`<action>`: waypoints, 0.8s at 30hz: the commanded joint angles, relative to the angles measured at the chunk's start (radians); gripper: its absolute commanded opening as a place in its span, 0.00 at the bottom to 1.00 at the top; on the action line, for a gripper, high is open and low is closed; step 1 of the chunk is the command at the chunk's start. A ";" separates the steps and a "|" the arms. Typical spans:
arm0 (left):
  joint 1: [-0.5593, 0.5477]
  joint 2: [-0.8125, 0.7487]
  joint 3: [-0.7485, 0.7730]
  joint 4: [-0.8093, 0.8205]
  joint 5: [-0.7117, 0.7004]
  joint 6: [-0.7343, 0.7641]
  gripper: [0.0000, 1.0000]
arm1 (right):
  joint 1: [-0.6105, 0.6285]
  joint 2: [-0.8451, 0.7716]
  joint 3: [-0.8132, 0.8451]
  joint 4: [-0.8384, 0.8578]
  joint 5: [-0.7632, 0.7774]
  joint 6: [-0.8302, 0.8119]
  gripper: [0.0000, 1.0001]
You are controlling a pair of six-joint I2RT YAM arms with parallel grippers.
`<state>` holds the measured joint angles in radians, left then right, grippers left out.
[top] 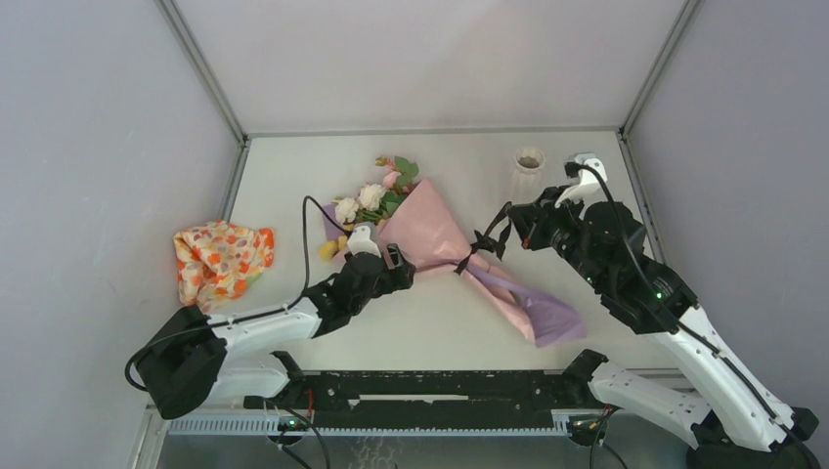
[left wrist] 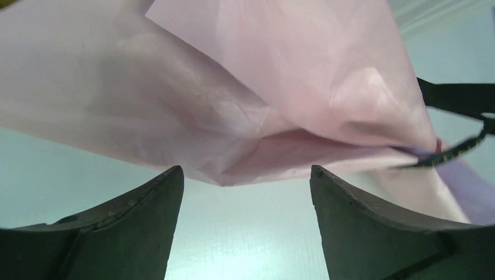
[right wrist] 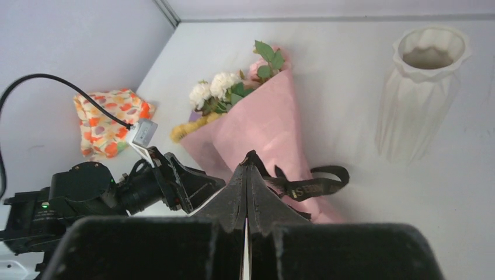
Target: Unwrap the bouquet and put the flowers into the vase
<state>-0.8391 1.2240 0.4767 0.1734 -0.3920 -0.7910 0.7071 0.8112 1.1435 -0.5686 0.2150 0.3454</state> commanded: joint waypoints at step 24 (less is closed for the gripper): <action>-0.097 0.103 0.130 0.453 0.499 0.328 0.70 | -0.002 0.016 0.084 0.065 -0.201 0.036 0.00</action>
<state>-0.9264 1.2659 0.5266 0.5377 0.0071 -0.5098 0.7063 0.8234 1.1812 -0.5659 0.0612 0.3611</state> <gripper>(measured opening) 0.713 0.006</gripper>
